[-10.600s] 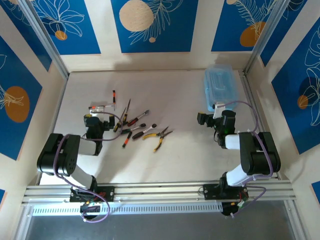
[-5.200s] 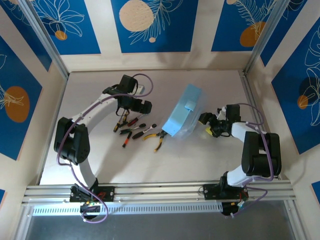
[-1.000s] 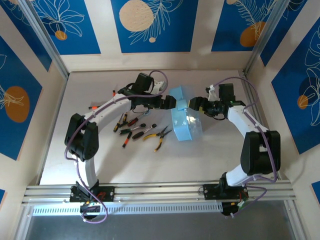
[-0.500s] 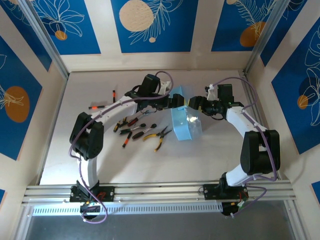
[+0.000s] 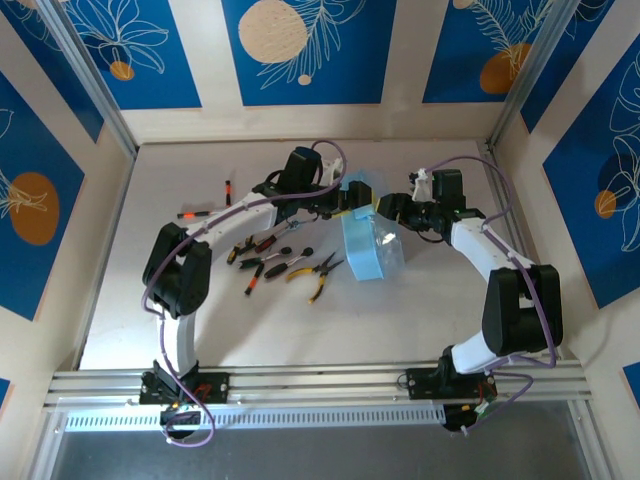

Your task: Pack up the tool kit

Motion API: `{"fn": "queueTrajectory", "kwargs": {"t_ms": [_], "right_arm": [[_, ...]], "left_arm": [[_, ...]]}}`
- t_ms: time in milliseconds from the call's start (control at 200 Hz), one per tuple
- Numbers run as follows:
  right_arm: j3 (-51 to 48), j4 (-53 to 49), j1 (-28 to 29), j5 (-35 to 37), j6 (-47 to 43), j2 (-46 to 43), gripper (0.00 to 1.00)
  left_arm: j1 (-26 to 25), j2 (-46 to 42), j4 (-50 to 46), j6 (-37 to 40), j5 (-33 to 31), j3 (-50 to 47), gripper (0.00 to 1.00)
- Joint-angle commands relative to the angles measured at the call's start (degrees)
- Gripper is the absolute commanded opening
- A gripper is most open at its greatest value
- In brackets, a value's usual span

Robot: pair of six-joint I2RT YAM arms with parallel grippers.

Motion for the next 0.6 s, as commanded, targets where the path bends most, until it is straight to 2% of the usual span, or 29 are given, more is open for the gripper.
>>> {"fn": "queueTrajectory", "kwargs": {"t_ms": [0, 345, 510, 595], "right_arm": [[-2.7, -1.6, 3.5, -2.0, 1.5, 0.9, 0.51], [-2.4, -0.4, 5.6, -2.5, 3.4, 1.4, 0.46], [-1.8, -2.0, 6.1, 0.1, 3.8, 0.6, 0.46], [-1.2, -3.4, 6.2, 1.8, 4.0, -0.1, 0.46]], "left_arm": [[-2.6, 3.7, 3.3, -2.5, 4.6, 1.0, 1.0], [-3.0, 5.6, 7.2, -4.6, 7.9, 0.6, 1.0], [-2.8, 4.7, 0.6, -2.6, 5.6, 1.4, 1.0], [-2.6, 4.6, -2.4, -4.7, 6.3, 2.0, 1.0]]}}
